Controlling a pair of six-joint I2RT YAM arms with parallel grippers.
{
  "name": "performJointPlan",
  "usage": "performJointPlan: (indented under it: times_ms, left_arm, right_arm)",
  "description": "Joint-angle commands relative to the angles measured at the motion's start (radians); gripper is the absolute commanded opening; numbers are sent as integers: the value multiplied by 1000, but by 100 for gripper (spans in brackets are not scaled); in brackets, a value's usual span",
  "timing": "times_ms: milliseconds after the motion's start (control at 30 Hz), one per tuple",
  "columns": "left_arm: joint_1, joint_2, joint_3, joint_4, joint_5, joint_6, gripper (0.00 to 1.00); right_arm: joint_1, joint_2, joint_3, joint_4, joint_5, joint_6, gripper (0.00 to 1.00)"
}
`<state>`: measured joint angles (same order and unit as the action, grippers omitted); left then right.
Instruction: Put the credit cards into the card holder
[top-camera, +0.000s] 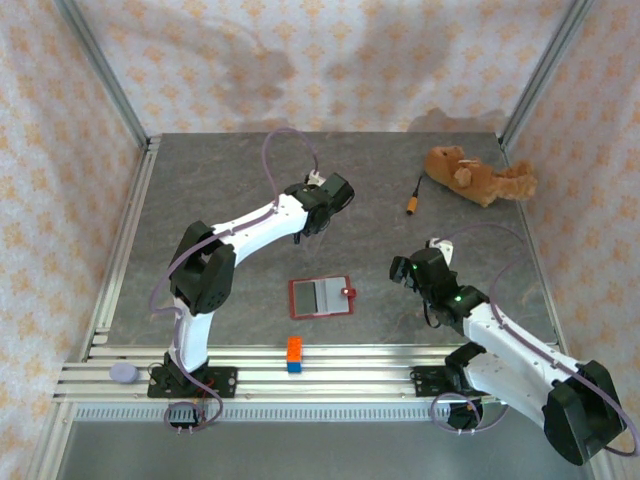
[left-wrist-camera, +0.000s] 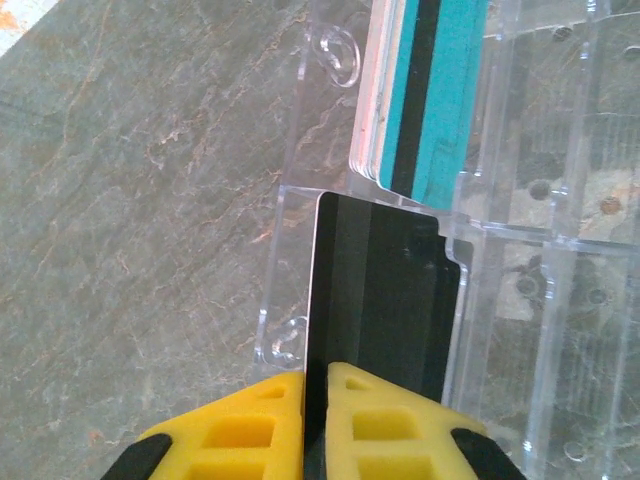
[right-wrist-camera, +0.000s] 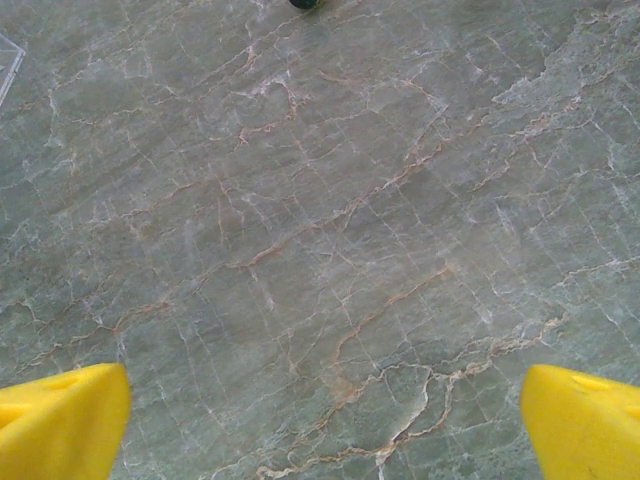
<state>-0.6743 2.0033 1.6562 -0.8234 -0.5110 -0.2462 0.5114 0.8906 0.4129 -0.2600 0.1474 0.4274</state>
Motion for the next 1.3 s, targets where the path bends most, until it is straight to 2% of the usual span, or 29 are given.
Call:
performJointPlan:
  times_ms: [0, 167, 567, 767, 867, 933, 1033, 1167, 1267]
  left_arm:
    - [1, -50, 28, -37, 16, -29, 6]
    - [1, -72, 39, -45, 74, -62, 0]
    - [4, -141, 52, -70, 203, -129, 0]
    - [4, -278, -3, -38, 332, -148, 0]
    - [4, -394, -120, 5, 405, -206, 0]
    - [4, -492, -246, 73, 491, -255, 0]
    - [1, -648, -456, 204, 560, -383, 0]
    - [-12, -820, -745, 432, 662, -548, 0]
    - [-33, -876, -892, 554, 719, -624, 0]
  right_arm:
    - [-3, 5, 4, 12, 3, -13, 100]
    - [-4, 7, 6, 9, 1, -14, 100]
    - [-4, 26, 17, 1, -5, -17, 100]
    - [-4, 30, 71, -65, -127, -59, 100]
    - [-4, 54, 133, -130, -294, -92, 99]
    - [-4, 89, 171, -162, -401, -90, 96]
    - [4, 161, 211, -176, -522, -51, 92]
    - [86, 258, 276, -240, -519, -42, 90]
    - [140, 300, 304, -244, -513, -23, 90]
